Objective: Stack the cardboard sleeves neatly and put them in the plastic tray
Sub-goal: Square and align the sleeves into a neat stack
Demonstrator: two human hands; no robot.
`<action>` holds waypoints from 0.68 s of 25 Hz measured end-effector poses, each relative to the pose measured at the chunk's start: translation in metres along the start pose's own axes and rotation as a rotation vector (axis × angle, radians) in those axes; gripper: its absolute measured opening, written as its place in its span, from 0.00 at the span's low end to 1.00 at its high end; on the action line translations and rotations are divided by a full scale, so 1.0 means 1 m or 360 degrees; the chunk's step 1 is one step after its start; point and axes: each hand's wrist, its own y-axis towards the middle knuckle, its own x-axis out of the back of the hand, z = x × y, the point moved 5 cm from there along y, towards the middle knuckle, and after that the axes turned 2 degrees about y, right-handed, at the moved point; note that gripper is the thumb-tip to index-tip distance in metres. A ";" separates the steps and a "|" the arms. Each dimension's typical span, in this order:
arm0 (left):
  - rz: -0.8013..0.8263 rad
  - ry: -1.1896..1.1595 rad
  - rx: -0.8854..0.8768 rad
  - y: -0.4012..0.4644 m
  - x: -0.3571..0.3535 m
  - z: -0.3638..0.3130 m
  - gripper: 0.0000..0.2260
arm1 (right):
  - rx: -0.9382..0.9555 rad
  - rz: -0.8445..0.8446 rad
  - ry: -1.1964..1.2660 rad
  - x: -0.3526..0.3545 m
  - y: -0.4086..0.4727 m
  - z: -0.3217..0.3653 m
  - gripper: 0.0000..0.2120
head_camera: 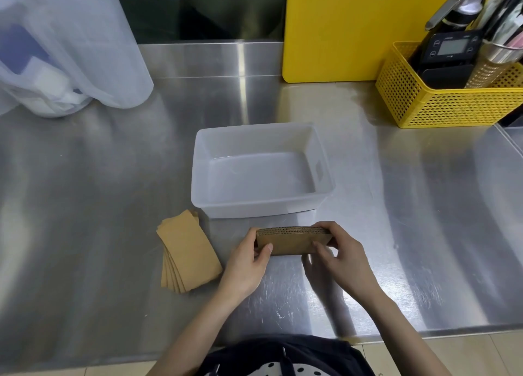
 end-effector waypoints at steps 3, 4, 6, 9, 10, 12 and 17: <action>-0.0009 -0.0136 -0.0041 -0.001 0.009 -0.008 0.08 | 0.0018 -0.0003 0.0057 0.003 -0.001 0.009 0.13; -0.0033 -0.0178 -0.0059 -0.002 0.014 -0.011 0.09 | 0.0030 -0.0001 0.0070 0.003 -0.001 0.013 0.12; -0.0091 -0.0249 -0.0078 -0.004 0.025 -0.015 0.08 | 0.0055 0.0014 0.0085 0.001 -0.002 0.021 0.12; -0.0194 -0.0383 -0.0078 -0.011 0.043 -0.017 0.07 | 0.0105 0.0113 0.0089 -0.010 -0.005 0.038 0.14; -0.0235 -0.0450 -0.0073 -0.014 0.050 -0.017 0.06 | 0.0118 0.0153 0.0094 -0.015 -0.006 0.044 0.14; -0.0323 -0.0570 -0.0051 -0.019 0.063 -0.016 0.06 | 0.0125 0.0225 0.0135 -0.025 -0.007 0.053 0.11; -0.0534 -0.0721 0.0013 -0.031 0.097 -0.005 0.07 | 0.0171 0.0414 0.0197 -0.054 -0.009 0.076 0.11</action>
